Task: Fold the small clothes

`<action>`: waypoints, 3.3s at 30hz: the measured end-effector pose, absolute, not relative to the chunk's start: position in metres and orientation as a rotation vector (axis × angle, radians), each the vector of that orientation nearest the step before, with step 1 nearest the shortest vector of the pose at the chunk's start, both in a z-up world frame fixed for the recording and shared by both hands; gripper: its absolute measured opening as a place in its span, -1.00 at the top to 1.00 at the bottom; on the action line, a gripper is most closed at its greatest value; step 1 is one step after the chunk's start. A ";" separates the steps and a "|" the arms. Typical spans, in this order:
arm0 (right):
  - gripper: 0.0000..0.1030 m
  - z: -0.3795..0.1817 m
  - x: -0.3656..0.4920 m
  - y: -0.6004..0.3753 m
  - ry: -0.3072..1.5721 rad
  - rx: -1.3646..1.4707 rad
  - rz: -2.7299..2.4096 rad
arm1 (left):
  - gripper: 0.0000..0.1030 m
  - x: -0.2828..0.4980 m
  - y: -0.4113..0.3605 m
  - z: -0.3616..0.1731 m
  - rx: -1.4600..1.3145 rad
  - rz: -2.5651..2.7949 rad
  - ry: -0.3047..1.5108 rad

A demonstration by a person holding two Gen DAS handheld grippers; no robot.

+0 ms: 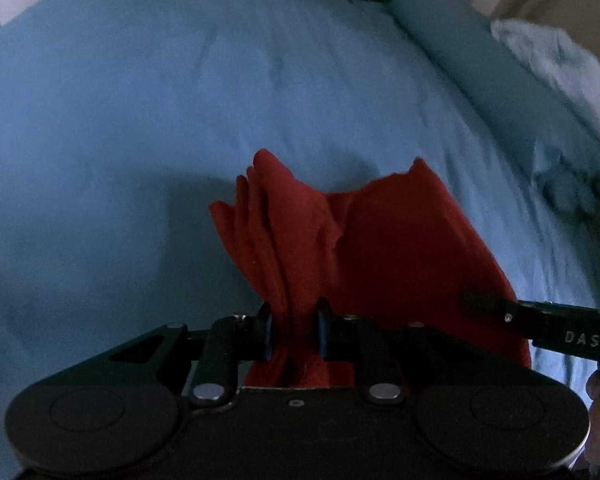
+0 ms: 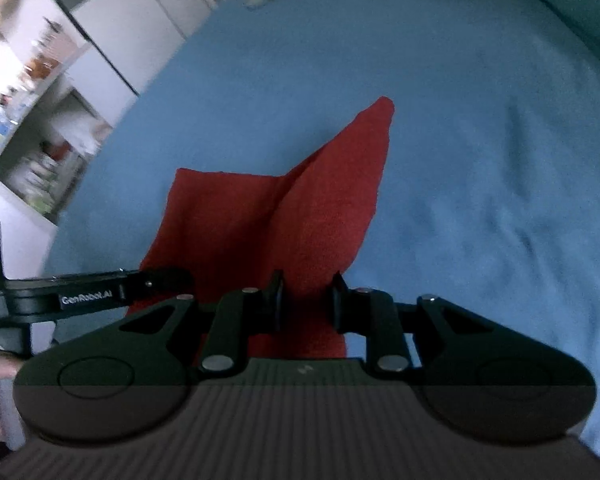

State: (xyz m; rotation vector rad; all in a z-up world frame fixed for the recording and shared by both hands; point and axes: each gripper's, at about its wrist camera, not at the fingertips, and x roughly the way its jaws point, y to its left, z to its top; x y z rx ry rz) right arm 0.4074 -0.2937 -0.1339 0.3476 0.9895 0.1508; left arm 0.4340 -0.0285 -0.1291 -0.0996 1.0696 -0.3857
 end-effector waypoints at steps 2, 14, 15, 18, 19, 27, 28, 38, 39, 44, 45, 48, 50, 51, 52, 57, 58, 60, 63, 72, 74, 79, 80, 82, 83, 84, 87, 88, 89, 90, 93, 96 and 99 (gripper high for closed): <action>0.23 -0.157 0.395 -0.304 1.022 0.342 0.093 | 0.47 0.422 -0.036 -0.142 -0.018 -0.331 1.047; -0.89 -0.145 0.368 -0.319 0.930 0.290 0.076 | -0.65 0.394 -0.035 -0.132 0.077 -0.211 0.913; -0.89 -0.144 0.369 -0.317 0.932 0.277 0.077 | -0.65 0.391 -0.032 -0.135 0.084 -0.200 0.904; -0.89 -0.154 0.375 -0.316 0.919 0.239 0.082 | -0.65 0.385 -0.022 -0.148 0.097 -0.181 0.878; -0.89 -0.158 0.373 -0.315 0.912 0.224 0.082 | -0.65 0.384 -0.020 -0.154 0.100 -0.177 0.871; -0.95 -0.211 0.355 -0.315 0.804 0.145 0.065 | -0.67 0.374 -0.009 -0.200 0.111 -0.163 0.785; -1.00 -0.214 0.354 -0.318 0.788 0.157 0.065 | -0.67 0.373 -0.009 -0.204 0.105 -0.162 0.765; -1.00 -0.139 0.286 -0.326 0.607 0.214 0.086 | -0.70 0.294 0.007 -0.102 0.079 -0.098 0.636; -1.00 -0.122 0.271 -0.325 0.595 0.208 0.077 | -0.80 0.280 0.006 -0.084 0.085 -0.092 0.611; -1.00 -0.051 0.199 -0.317 0.525 0.170 0.003 | -1.00 0.204 0.002 -0.009 0.066 -0.090 0.500; -1.00 -0.040 0.187 -0.315 0.519 0.157 -0.007 | -1.00 0.190 0.001 0.001 0.067 -0.092 0.498; -1.00 -0.016 0.146 -0.302 0.521 0.110 -0.059 | -1.00 0.152 -0.003 0.020 0.067 -0.074 0.512; -1.00 -0.006 0.120 -0.294 0.522 0.084 -0.062 | -1.00 0.126 -0.008 0.025 0.082 -0.069 0.507; -1.00 -0.003 0.105 -0.290 0.520 0.068 -0.066 | -1.00 0.111 -0.011 0.025 0.103 -0.061 0.501; -1.00 -0.001 0.092 -0.286 0.523 0.052 -0.070 | -1.00 0.101 -0.015 0.024 0.121 -0.052 0.499; -1.00 -0.005 0.044 -0.275 0.561 0.005 -0.115 | -1.00 0.056 -0.022 0.007 0.152 -0.035 0.503; -1.00 -0.006 0.037 -0.275 0.567 0.007 -0.126 | -1.00 0.049 -0.022 0.004 0.151 -0.037 0.506; -1.00 -0.010 0.025 -0.274 0.576 0.007 -0.139 | -1.00 0.040 -0.021 -0.001 0.152 -0.049 0.510; -1.00 -0.013 0.015 -0.271 0.587 -0.002 -0.142 | -1.00 0.035 -0.021 -0.007 0.155 -0.059 0.529; -1.00 -0.017 0.010 -0.261 0.608 -0.001 -0.157 | -1.00 0.027 -0.028 -0.007 0.128 -0.079 0.530; -1.00 -0.018 0.010 -0.261 0.610 0.001 -0.161 | -1.00 0.026 -0.029 -0.007 0.126 -0.079 0.528; -1.00 -0.017 0.010 -0.262 0.612 0.006 -0.164 | -1.00 0.024 -0.026 -0.008 0.124 -0.078 0.523; -1.00 -0.018 0.010 -0.261 0.612 0.005 -0.164 | -1.00 0.024 -0.025 -0.008 0.123 -0.076 0.523; -1.00 -0.018 0.010 -0.261 0.612 0.006 -0.164 | -1.00 0.023 -0.024 -0.008 0.123 -0.074 0.519; -1.00 -0.018 0.010 -0.261 0.613 0.007 -0.163 | -1.00 0.023 -0.023 -0.007 0.123 -0.073 0.518; -1.00 -0.017 0.009 -0.260 0.612 0.009 -0.164 | -1.00 0.023 -0.022 -0.007 0.123 -0.070 0.519; -1.00 -0.018 0.010 -0.262 0.613 0.009 -0.162 | -1.00 0.022 -0.023 -0.006 0.117 -0.065 0.517; -1.00 -0.018 0.010 -0.261 0.613 0.010 -0.162 | -1.00 0.022 -0.022 -0.006 0.117 -0.065 0.517; -1.00 -0.018 0.011 -0.262 0.614 0.011 -0.161 | -1.00 0.022 -0.023 -0.005 0.117 -0.063 0.516; -1.00 -0.019 0.010 -0.263 0.615 0.012 -0.160 | -1.00 0.022 -0.023 -0.005 0.119 -0.061 0.515; -1.00 -0.020 0.010 -0.263 0.615 0.011 -0.159 | -1.00 0.022 -0.025 -0.005 0.122 -0.058 0.514; -1.00 -0.020 0.010 -0.263 0.616 0.013 -0.159 | -1.00 0.021 -0.026 -0.005 0.124 -0.056 0.513; -1.00 -0.020 0.010 -0.264 0.616 0.012 -0.158 | -1.00 0.021 -0.026 -0.005 0.126 -0.055 0.511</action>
